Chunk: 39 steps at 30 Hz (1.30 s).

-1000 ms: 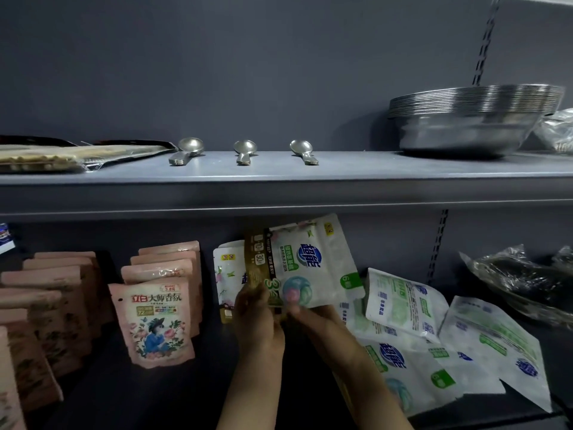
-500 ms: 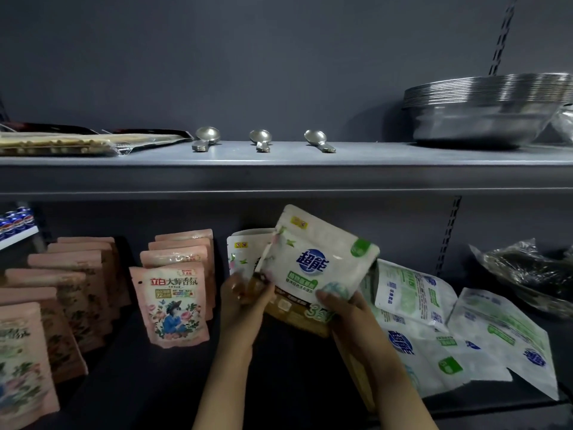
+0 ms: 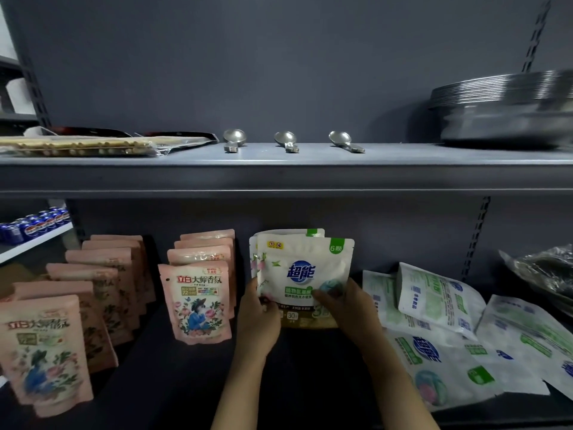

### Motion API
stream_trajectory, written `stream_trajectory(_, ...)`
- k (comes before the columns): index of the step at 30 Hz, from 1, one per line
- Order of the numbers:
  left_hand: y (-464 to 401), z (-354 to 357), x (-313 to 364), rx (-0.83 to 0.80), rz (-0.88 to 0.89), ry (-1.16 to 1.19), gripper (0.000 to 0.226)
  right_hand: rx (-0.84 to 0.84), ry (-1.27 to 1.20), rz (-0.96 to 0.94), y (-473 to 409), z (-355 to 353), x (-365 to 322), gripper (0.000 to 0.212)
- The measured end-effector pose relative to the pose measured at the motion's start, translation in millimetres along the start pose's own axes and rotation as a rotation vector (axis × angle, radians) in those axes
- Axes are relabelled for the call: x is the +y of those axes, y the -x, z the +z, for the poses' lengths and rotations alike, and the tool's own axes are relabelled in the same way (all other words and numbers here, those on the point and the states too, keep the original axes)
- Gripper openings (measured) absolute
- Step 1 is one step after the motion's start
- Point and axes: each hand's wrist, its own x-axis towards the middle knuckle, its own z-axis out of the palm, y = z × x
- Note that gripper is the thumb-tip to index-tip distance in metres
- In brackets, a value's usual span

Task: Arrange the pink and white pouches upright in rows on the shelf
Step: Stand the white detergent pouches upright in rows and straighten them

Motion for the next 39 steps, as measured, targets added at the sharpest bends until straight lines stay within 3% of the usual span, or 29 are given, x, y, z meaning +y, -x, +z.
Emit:
stream_trajectory(4,-3,3,-2,0.095,-0.051,0.011,0.041,0.143,0.289,-0.026,2,12,0,0.050)
stream_trajectory(11,-5,5,-13,0.101,-0.157,0.074,0.032,0.109,0.084,-0.010,6,26,2,0.047)
stream_trajectory(18,-3,4,-19,0.009,-0.180,0.098,0.046,0.067,-0.069,0.006,12,39,3,0.059)
stream_trajectory(26,-12,6,-28,0.097,-0.224,0.185,0.044,0.064,-0.040,0.082,19,46,1,0.077)
stream_trajectory(39,-20,10,-34,0.105,-0.215,0.226,0.053,0.037,-0.003,0.093,12,47,-1,0.067)
